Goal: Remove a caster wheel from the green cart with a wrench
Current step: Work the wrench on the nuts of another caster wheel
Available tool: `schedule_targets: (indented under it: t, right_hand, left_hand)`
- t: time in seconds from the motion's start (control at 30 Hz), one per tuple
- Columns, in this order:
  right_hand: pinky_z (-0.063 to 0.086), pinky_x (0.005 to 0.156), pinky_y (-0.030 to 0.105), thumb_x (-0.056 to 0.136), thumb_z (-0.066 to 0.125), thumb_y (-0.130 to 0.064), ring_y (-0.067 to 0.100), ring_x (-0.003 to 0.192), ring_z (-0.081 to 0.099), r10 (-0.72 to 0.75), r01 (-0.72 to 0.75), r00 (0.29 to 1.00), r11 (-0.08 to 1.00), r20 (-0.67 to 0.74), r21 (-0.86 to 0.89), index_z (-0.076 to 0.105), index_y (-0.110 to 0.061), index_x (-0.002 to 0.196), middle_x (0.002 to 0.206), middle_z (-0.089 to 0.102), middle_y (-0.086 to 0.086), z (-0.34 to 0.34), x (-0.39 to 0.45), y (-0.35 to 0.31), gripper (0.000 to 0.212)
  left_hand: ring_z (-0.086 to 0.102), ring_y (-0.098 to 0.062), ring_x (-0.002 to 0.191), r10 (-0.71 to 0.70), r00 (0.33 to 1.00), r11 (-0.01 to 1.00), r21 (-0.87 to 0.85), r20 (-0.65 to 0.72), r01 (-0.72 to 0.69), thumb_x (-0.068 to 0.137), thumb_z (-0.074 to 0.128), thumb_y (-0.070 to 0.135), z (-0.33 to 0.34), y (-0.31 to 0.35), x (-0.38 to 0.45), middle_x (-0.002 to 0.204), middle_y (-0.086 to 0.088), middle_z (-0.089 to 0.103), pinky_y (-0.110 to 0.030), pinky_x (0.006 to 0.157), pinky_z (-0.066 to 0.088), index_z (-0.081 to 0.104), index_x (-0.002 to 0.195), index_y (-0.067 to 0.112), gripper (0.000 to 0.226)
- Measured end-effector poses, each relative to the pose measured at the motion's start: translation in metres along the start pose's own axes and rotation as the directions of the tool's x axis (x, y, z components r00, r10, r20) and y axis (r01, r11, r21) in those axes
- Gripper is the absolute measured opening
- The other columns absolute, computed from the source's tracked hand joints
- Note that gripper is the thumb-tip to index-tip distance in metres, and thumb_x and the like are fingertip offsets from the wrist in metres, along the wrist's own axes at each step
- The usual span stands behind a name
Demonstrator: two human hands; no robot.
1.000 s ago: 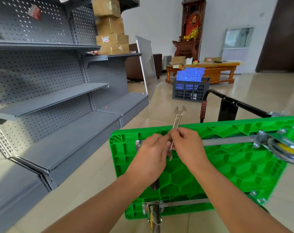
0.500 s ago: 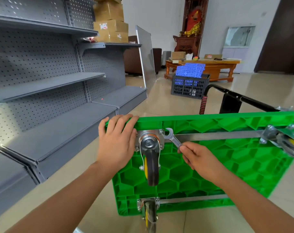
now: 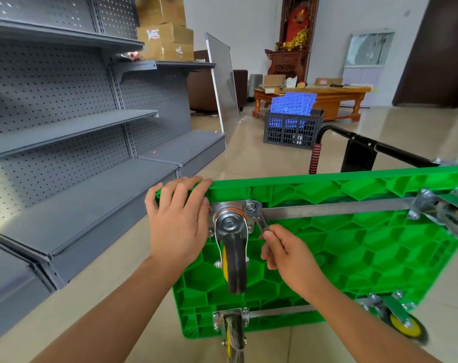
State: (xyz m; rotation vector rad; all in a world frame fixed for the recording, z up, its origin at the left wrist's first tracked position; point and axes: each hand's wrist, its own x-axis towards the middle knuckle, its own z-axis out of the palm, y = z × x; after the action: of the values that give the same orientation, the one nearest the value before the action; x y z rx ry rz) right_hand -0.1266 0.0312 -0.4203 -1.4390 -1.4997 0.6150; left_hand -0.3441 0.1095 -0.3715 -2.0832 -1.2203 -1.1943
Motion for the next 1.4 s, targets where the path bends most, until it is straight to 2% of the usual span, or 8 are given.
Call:
schedule_targets:
  t: [0.57,0.7,0.87,1.03,1.17,1.27,1.3,1.4]
  right_hand:
    - [0.033,0.051,0.029,0.104,0.039,-0.046,0.009,0.050,0.039,0.017,-0.016,1.000,0.999,0.026,-0.030,0.057,-0.018,0.078,0.053,0.046,-0.011,-0.002,0.012,0.006,0.042]
    - [0.034,0.052,0.023,0.103,0.037,-0.046,0.004,0.050,0.042,-0.021,0.019,0.998,0.999,-0.066,-0.035,0.052,-0.019,0.074,0.052,0.048,-0.015,0.012,0.013,0.010,0.042]
    - [0.035,0.046,0.037,0.098,0.034,-0.057,0.006,0.044,0.040,-0.090,0.079,0.957,0.996,-0.276,-0.050,0.050,-0.028,0.068,0.050,0.046,-0.007,0.028,0.008,0.016,0.044]
    - [0.038,0.048,0.046,0.098,0.031,-0.066,0.011,0.046,0.041,-0.040,0.041,0.938,0.999,-0.344,-0.006,0.049,-0.032,0.066,0.051,0.046,-0.005,0.041,0.010,0.020,0.050]
    - [0.037,0.049,0.045,0.096,0.031,-0.063,0.010,0.047,0.040,-0.011,0.012,0.950,1.000,-0.313,0.001,0.049,-0.027,0.066,0.051,0.045,-0.008,0.042,0.007,0.014,0.050]
    - [0.031,0.050,0.033,0.096,0.033,-0.058,0.006,0.047,0.037,-0.024,0.025,0.974,1.000,-0.225,0.006,0.050,-0.023,0.067,0.050,0.045,-0.010,0.031,0.004,0.008,0.049]
    - [0.032,0.049,0.030,0.096,0.034,-0.057,0.005,0.046,0.037,-0.041,0.037,0.978,0.999,-0.204,-0.024,0.050,-0.022,0.068,0.050,0.045,-0.010,0.027,0.003,0.007,0.048]
    - [0.037,0.048,0.036,0.095,0.032,-0.060,0.010,0.045,0.040,-0.105,0.076,0.983,0.979,-0.149,-0.189,0.049,-0.024,0.067,0.050,0.044,-0.007,0.005,0.002,0.001,0.048]
  left_hand:
    - [0.055,-0.024,0.118,-0.008,0.998,1.000,-0.005,-0.063,0.008,0.103,0.043,0.025,0.003,0.002,0.000,0.128,0.005,0.063,-0.052,0.110,0.030,0.065,0.131,0.023,0.036]
    - [0.055,-0.023,0.117,-0.006,0.997,1.000,-0.021,-0.082,0.004,0.103,0.042,0.026,0.008,0.002,0.001,0.127,0.006,0.063,-0.051,0.109,0.029,0.066,0.130,0.022,0.036]
    - [0.055,-0.024,0.113,-0.005,0.992,0.999,-0.038,-0.126,0.000,0.104,0.041,0.026,0.012,0.003,0.000,0.126,0.005,0.064,-0.050,0.106,0.030,0.067,0.128,0.021,0.036]
    - [0.055,-0.027,0.110,0.007,0.990,0.999,-0.040,-0.143,-0.013,0.104,0.040,0.026,0.015,0.001,0.002,0.125,0.003,0.065,-0.052,0.102,0.032,0.068,0.128,0.019,0.037]
    - [0.055,-0.028,0.110,0.013,0.992,0.999,-0.039,-0.127,-0.018,0.104,0.041,0.025,0.015,0.000,0.004,0.125,0.002,0.065,-0.054,0.102,0.033,0.067,0.129,0.019,0.037]
    - [0.054,-0.026,0.112,0.030,0.991,0.999,-0.025,-0.127,-0.033,0.103,0.043,0.024,0.012,-0.001,0.001,0.126,0.002,0.064,-0.054,0.101,0.033,0.067,0.129,0.019,0.036]
    - [0.054,-0.025,0.113,0.033,0.992,0.999,-0.018,-0.123,-0.035,0.103,0.043,0.024,0.012,-0.001,0.001,0.126,0.003,0.064,-0.053,0.102,0.033,0.067,0.129,0.020,0.035]
    - [0.053,-0.024,0.116,0.047,0.994,0.999,-0.013,-0.094,-0.048,0.103,0.044,0.024,0.005,-0.003,0.000,0.128,0.003,0.063,-0.052,0.103,0.032,0.065,0.130,0.020,0.035]
